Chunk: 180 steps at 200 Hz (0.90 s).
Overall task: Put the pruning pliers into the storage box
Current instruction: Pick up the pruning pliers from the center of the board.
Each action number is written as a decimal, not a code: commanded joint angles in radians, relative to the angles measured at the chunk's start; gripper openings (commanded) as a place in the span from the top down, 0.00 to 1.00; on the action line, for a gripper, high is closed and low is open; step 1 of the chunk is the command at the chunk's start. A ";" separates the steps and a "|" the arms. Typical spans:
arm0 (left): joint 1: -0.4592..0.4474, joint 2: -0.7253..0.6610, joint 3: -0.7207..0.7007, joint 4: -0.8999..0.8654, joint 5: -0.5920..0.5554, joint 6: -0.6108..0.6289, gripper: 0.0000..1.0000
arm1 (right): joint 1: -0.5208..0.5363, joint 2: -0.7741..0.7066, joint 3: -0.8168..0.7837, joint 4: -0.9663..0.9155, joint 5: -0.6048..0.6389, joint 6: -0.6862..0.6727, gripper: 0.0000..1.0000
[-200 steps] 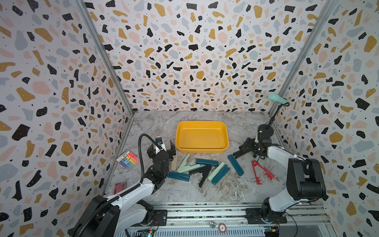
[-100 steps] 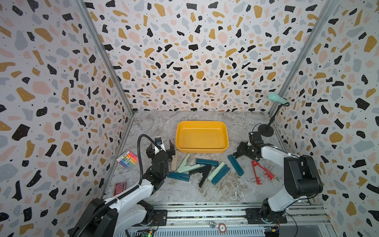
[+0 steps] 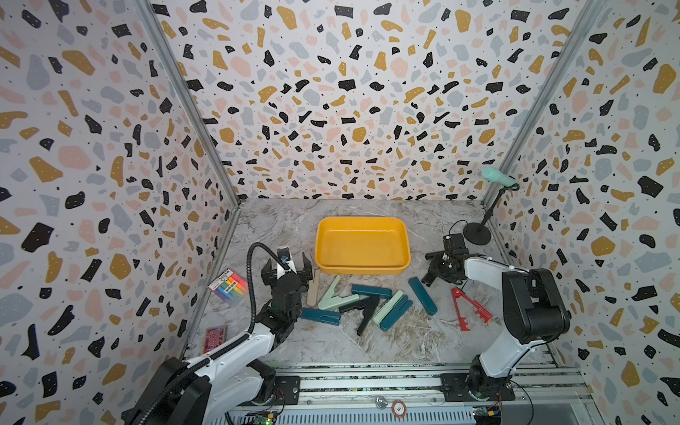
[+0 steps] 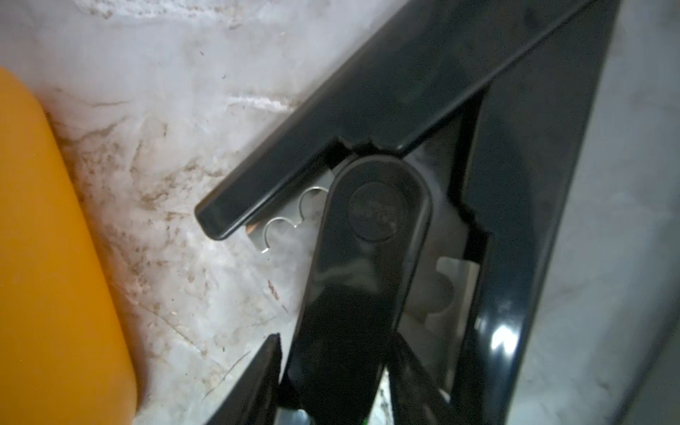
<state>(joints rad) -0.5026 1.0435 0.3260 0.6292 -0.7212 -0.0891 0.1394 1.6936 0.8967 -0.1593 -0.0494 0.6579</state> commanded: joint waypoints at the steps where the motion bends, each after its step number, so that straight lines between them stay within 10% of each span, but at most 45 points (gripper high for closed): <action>1: -0.004 -0.014 0.006 0.038 -0.028 0.023 0.01 | 0.006 -0.019 -0.055 -0.047 -0.024 0.007 0.68; 120: -0.004 -0.013 0.032 0.030 -0.009 -0.020 0.00 | 0.138 0.001 0.038 -0.182 0.108 -0.190 0.67; 180: -0.004 -0.001 0.038 0.035 0.007 -0.027 0.01 | 0.172 0.009 0.010 -0.187 0.079 -0.309 0.41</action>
<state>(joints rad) -0.5026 1.0416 0.3283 0.6308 -0.7158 -0.1089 0.2893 1.6978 0.9291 -0.2676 0.0288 0.4145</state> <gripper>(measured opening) 0.995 0.544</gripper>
